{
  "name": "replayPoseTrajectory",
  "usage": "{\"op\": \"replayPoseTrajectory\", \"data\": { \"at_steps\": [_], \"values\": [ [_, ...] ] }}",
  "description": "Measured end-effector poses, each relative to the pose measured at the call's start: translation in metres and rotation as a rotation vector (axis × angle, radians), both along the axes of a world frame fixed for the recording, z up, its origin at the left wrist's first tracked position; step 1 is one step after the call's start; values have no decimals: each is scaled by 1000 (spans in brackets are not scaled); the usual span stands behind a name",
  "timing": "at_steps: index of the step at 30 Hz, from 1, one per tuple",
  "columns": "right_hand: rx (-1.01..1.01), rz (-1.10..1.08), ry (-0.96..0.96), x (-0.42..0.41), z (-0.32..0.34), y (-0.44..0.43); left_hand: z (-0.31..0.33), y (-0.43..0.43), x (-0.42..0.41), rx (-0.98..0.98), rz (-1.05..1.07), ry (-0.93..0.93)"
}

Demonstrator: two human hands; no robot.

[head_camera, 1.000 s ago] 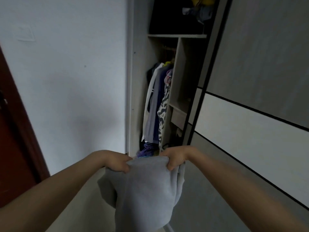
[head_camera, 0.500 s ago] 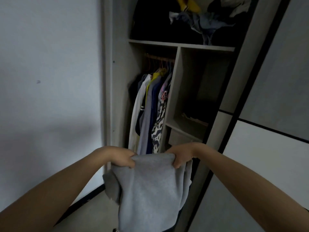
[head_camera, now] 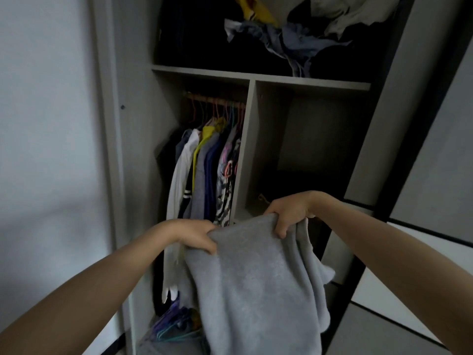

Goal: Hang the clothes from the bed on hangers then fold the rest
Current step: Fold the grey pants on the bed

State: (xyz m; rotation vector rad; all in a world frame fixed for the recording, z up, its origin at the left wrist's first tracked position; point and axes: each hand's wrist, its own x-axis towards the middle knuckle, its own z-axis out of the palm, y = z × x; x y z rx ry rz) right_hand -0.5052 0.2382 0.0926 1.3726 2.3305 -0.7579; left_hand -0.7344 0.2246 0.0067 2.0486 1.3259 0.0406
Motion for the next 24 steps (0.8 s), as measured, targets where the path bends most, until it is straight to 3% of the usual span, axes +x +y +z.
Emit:
{"op": "replayPoseTrajectory", "data": {
  "at_steps": [5,8,10,12,14,17,20,24],
  "values": [
    [-59,-57,31,-9,9,29,7,32,34,148,-161,-192],
    [-46,-137,71,-2,11,39,3,52,59,317,-82,-250],
    [29,-224,149,8,11,44,3,72,61,307,-77,-300],
    [190,-333,323,19,5,41,10,89,56,288,-95,-348],
    [319,-461,623,33,-15,30,18,109,52,277,-139,-376],
    [423,-465,970,45,-67,4,32,134,47,277,-235,-385],
    [456,-517,938,35,-112,-5,45,152,47,254,-319,-388],
    [598,-777,907,17,-122,12,55,172,49,240,-422,-391]
  ]
}}
